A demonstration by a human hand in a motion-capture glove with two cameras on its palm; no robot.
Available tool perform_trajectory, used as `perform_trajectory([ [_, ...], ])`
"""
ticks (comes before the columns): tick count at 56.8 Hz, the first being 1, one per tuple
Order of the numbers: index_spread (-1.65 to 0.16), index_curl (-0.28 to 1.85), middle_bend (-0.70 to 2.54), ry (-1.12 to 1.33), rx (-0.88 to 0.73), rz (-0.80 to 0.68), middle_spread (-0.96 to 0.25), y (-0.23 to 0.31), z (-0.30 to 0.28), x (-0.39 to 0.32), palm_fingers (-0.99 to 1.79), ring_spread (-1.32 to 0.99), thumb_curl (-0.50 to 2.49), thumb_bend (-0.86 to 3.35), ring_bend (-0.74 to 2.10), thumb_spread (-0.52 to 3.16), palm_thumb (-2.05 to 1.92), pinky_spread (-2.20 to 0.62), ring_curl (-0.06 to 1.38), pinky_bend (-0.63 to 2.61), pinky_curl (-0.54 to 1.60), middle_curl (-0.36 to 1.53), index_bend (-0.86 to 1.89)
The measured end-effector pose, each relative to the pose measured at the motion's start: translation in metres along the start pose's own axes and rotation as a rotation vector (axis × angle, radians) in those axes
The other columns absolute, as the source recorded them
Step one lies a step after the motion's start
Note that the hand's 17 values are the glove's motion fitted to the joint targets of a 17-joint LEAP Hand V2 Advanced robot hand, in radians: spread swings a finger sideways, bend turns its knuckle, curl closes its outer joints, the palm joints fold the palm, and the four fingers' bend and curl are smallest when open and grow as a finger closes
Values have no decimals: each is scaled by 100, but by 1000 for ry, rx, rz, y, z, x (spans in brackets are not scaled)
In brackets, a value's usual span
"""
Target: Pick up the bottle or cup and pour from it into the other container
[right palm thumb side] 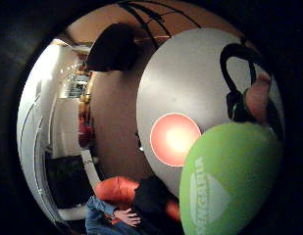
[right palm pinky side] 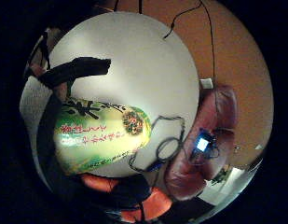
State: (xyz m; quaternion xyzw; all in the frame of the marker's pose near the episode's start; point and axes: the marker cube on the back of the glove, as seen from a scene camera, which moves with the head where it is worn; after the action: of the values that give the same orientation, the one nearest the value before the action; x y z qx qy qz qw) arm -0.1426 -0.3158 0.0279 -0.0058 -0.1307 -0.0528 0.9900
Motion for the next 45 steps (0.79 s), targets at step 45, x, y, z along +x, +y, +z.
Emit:
perform_trajectory([
  [45,-18,53,31,1002,-277,-115,-9,1,14,-70,125,-20,75,-4,41,18,100,-24,45,33,37,52,19],
])
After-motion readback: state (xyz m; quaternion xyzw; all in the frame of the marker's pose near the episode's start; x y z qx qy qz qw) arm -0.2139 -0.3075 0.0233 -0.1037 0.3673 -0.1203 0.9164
